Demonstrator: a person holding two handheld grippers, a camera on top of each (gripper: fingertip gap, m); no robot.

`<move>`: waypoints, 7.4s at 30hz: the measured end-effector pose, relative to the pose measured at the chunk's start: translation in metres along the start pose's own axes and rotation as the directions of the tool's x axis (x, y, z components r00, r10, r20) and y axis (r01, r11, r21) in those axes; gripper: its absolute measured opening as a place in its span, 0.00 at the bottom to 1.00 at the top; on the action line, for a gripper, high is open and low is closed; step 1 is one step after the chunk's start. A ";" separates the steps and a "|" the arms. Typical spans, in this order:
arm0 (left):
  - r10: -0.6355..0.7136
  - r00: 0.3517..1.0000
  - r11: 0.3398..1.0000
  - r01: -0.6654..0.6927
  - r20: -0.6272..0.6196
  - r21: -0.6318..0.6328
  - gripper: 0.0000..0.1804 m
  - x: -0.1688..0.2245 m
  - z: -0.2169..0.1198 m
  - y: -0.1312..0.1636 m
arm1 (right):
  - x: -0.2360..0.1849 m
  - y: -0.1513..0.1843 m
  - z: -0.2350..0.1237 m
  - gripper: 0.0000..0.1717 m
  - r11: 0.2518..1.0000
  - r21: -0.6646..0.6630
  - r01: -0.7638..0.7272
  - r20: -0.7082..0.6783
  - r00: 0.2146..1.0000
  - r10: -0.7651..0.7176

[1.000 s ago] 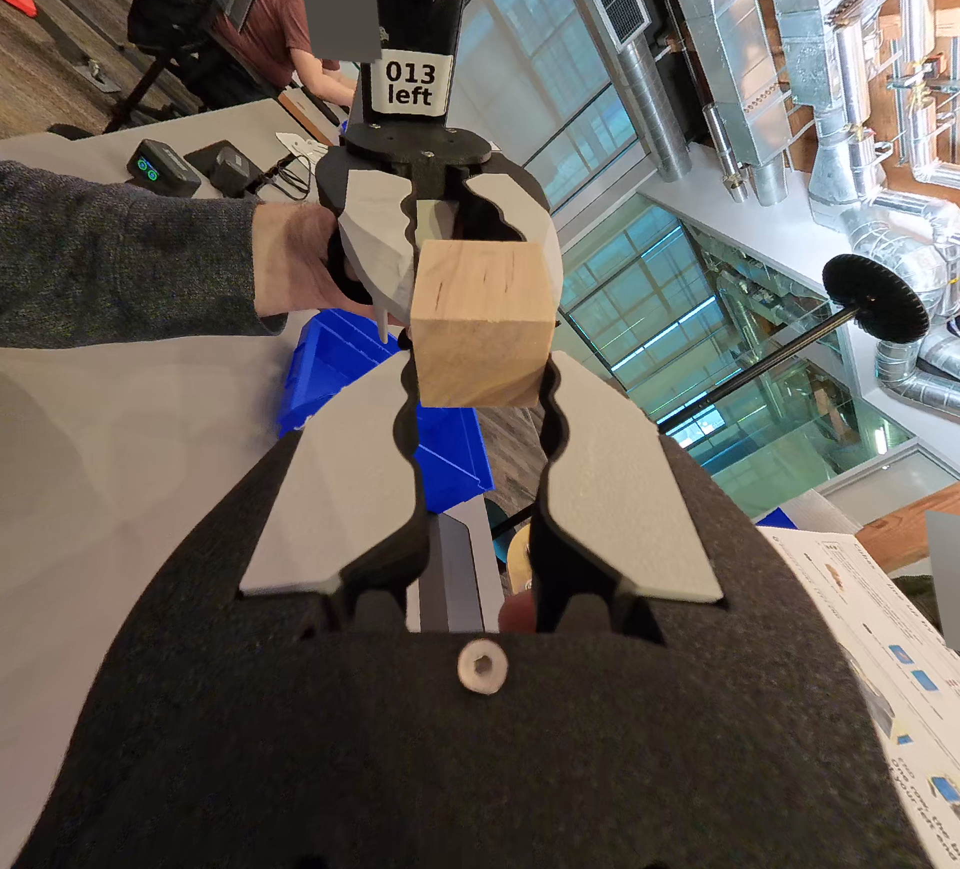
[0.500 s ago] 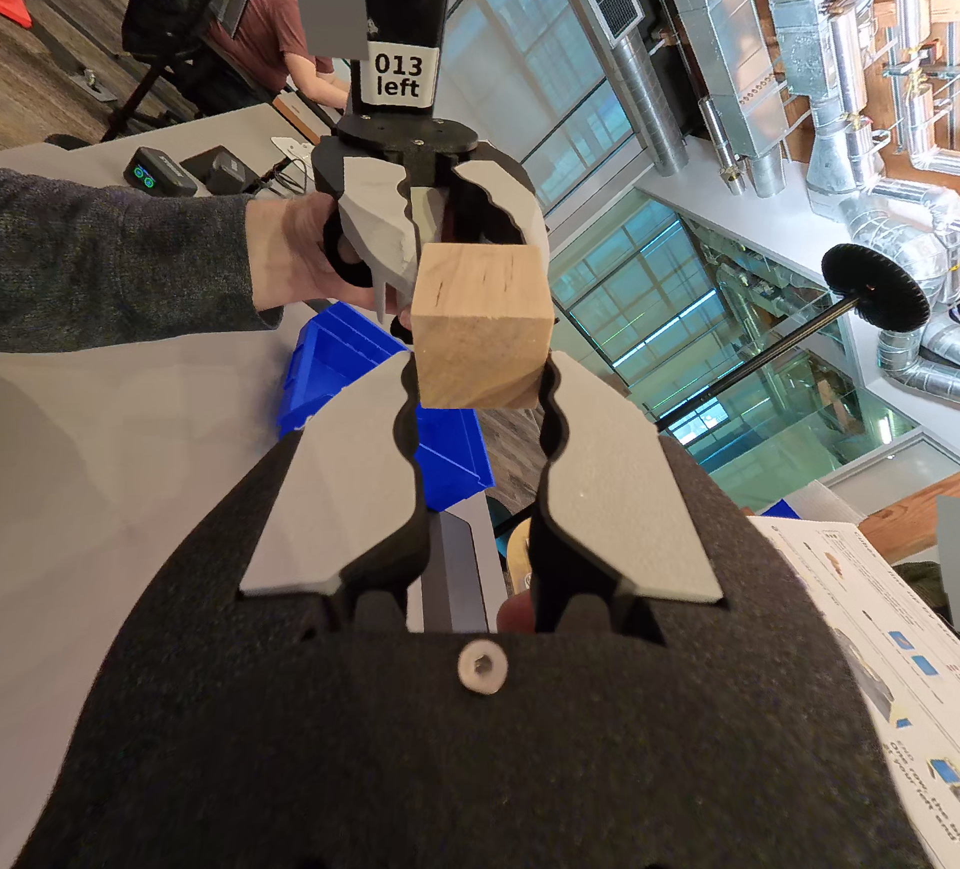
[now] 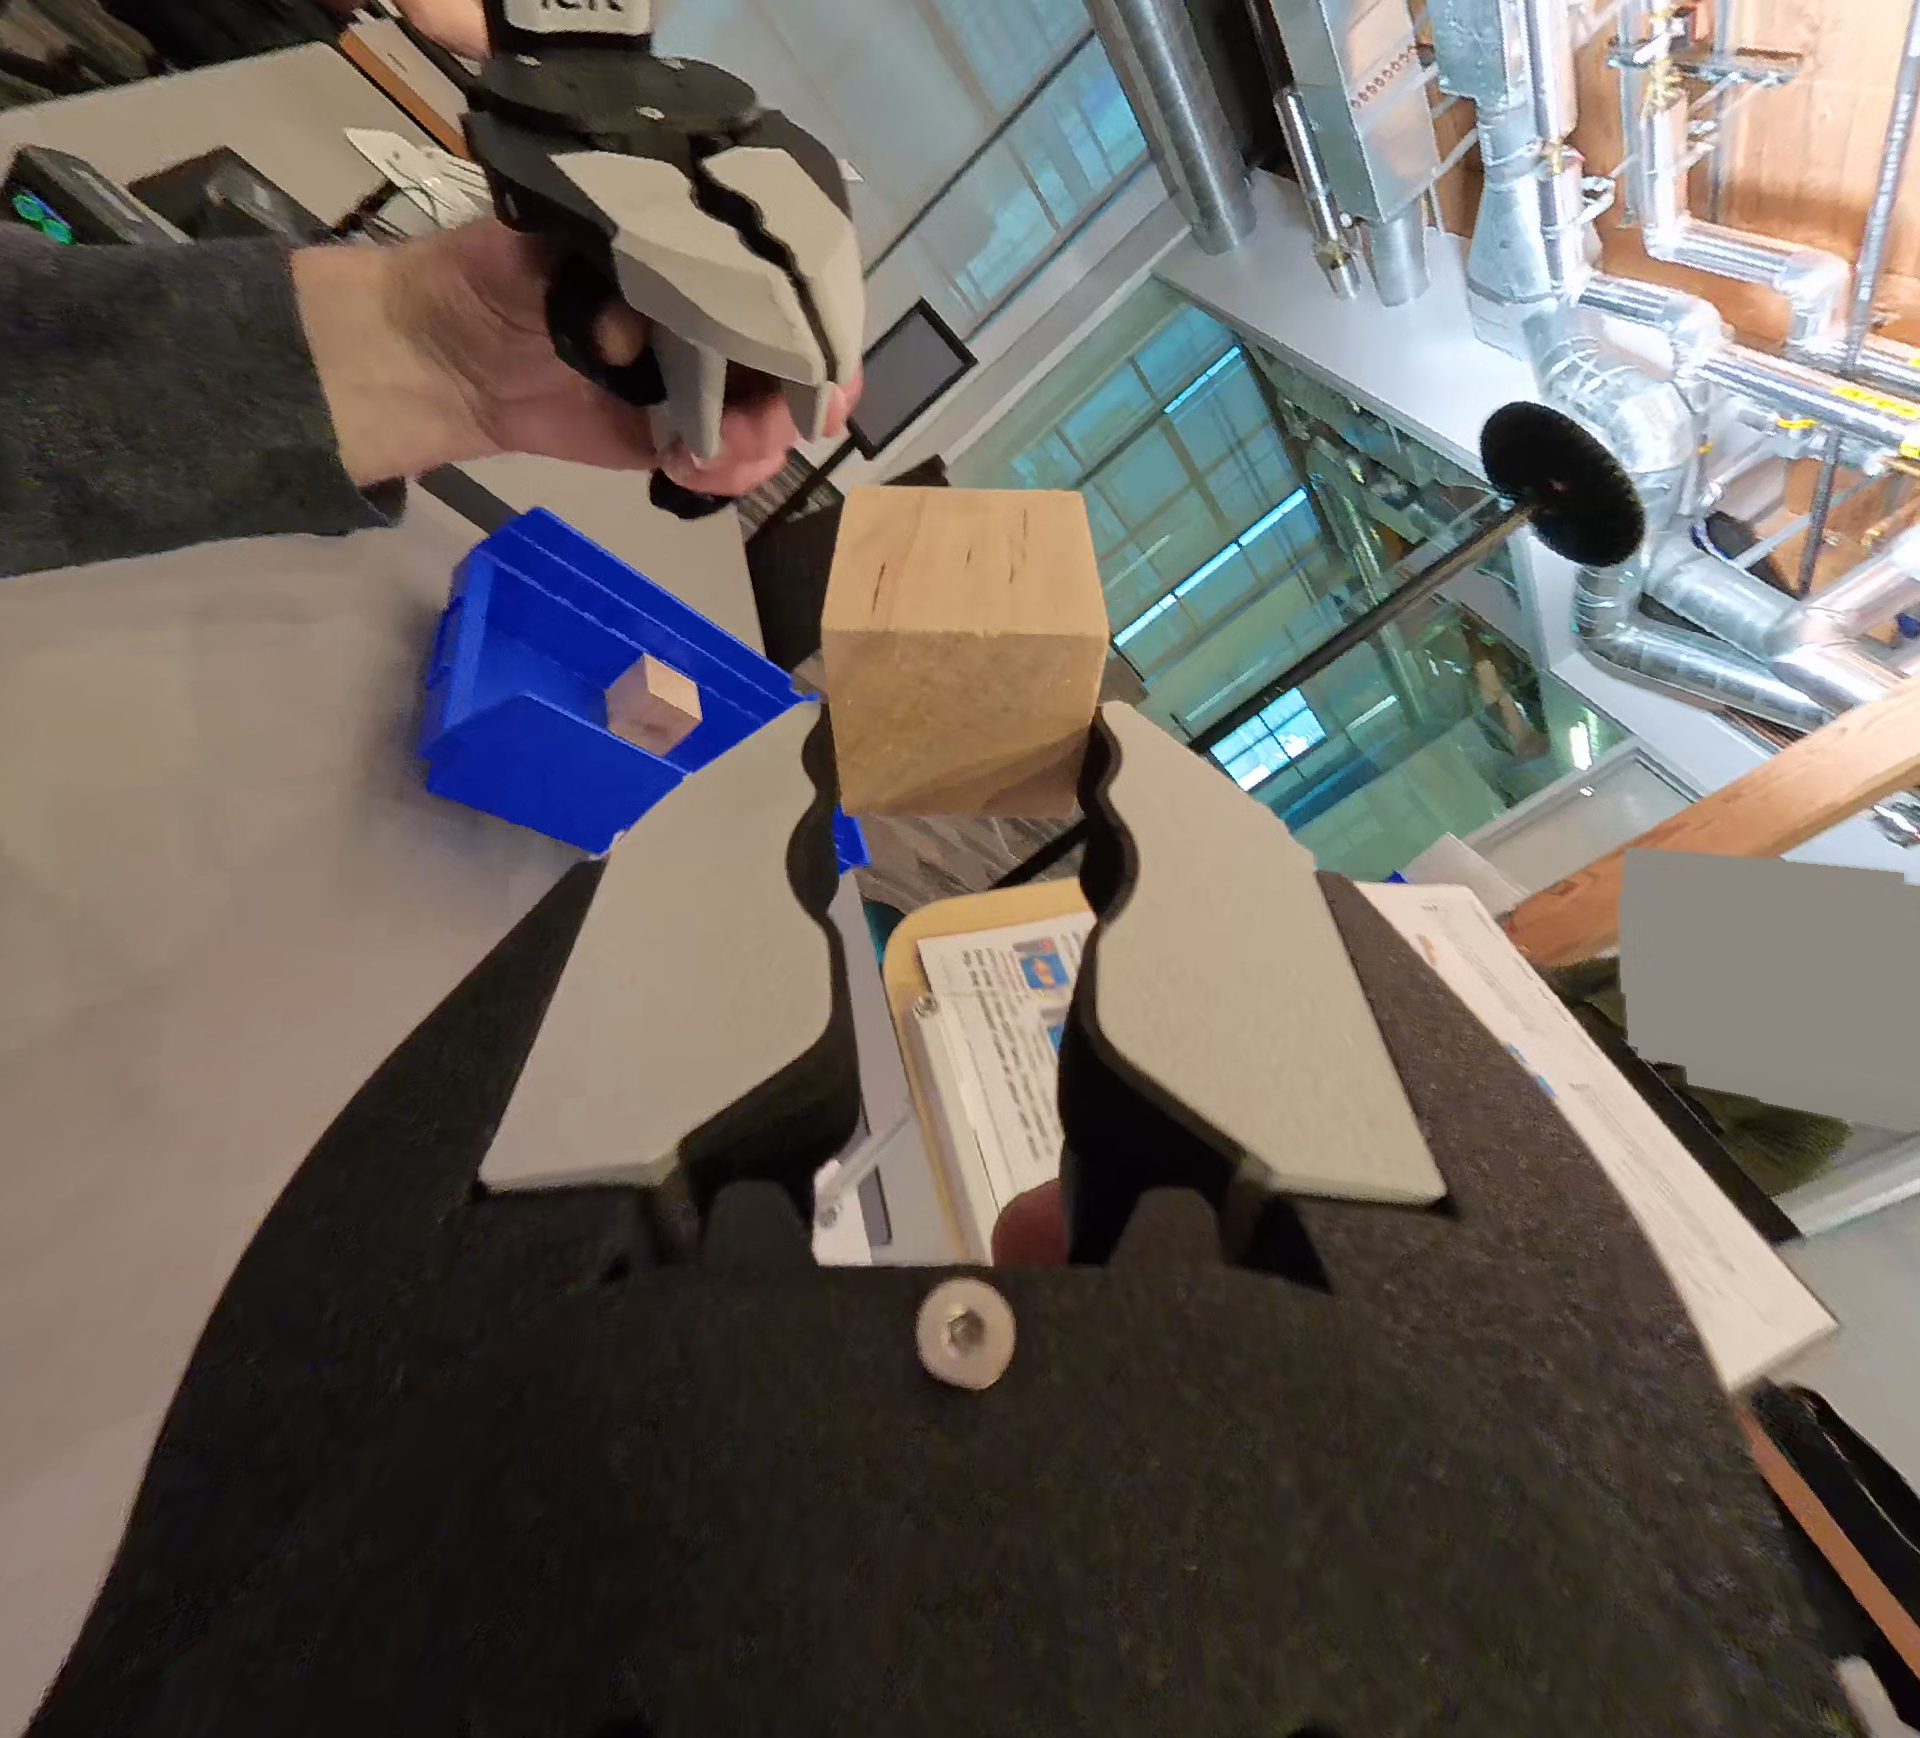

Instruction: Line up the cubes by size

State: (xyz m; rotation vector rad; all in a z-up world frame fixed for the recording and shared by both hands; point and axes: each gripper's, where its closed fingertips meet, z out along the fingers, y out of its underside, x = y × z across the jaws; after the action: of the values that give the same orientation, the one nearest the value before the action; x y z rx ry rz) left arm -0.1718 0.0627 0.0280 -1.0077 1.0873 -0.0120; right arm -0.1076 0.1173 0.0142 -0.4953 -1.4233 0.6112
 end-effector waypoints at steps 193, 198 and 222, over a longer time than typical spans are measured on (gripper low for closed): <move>-0.096 0.994 0.926 0.071 -0.049 -0.370 0.34 0.022 0.005 0.096 | -0.052 0.050 0.035 0.30 0.970 -0.185 -0.156 0.091 0.980 0.175; -0.067 0.993 0.962 0.039 -0.095 -0.269 0.34 0.031 0.033 0.068 | -0.046 0.043 0.027 0.36 0.981 -0.147 -0.128 0.095 0.985 0.143; -0.061 0.983 0.989 0.035 -0.175 -0.147 0.34 0.048 0.057 0.042 | -0.049 0.040 0.024 0.34 0.990 -0.142 -0.021 0.106 0.994 0.037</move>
State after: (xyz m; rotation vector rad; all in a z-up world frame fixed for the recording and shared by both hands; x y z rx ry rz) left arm -0.1241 0.1033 -0.0306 -1.1794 1.2414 -0.0661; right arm -0.1369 0.1139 -0.0464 -0.6028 -1.5718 0.5702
